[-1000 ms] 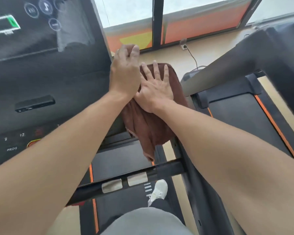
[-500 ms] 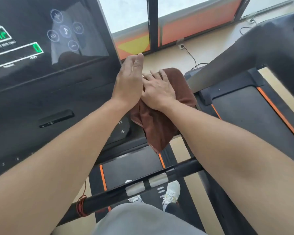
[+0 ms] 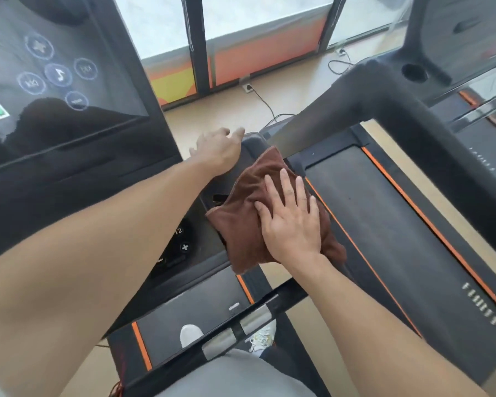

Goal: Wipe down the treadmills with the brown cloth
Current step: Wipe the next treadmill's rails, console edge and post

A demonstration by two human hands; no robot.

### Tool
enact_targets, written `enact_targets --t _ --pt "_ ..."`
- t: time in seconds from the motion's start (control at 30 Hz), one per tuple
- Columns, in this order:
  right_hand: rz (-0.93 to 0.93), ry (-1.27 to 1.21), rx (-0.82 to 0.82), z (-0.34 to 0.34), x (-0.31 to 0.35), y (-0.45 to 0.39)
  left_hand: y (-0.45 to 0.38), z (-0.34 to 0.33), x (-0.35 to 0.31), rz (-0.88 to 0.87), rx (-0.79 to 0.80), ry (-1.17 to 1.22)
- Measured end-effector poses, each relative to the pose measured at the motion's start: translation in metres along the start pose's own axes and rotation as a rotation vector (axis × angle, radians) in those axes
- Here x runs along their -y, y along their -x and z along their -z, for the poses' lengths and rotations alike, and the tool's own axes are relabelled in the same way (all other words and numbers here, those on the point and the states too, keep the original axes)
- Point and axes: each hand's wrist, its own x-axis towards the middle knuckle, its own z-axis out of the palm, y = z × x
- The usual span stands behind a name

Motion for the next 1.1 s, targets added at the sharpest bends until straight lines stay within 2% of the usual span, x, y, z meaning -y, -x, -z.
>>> enact_targets --t 0.07,0.17,0.37,0.47,0.57,0.67,0.83,0.93,1.1 --pt "-0.058 -0.045 0.022 0.002 0.003 -0.015 -0.005 0.003 -0.002 0.05 0.072 -0.027" --pt "-0.142 -0.146 0.083 0.012 0.005 -0.044 -0.012 0.007 -0.011 0.137 0.192 0.06" --pt "-0.185 -0.203 0.052 0.022 0.017 -0.09 -0.023 0.011 -0.014 0.179 0.28 0.165" --pt "-0.147 -0.194 0.035 0.023 0.028 -0.112 -0.022 0.012 -0.007 0.186 0.176 0.272" --pt "-0.05 -0.193 0.011 0.025 0.042 -0.141 -0.008 0.015 -0.001 0.051 -0.033 0.322" --pt "0.091 -0.156 0.062 0.031 0.058 -0.169 0.02 0.027 -0.003 -0.098 -0.131 0.395" --pt "0.412 0.034 0.171 0.041 0.088 -0.183 0.064 0.048 0.012 -0.183 -0.289 0.484" --pt "0.57 0.021 0.164 0.029 0.101 -0.167 0.083 0.049 0.017 -0.174 -0.349 0.548" --pt "0.67 -0.045 0.091 0.019 0.085 -0.124 0.101 0.038 0.005 -0.196 -0.339 0.561"
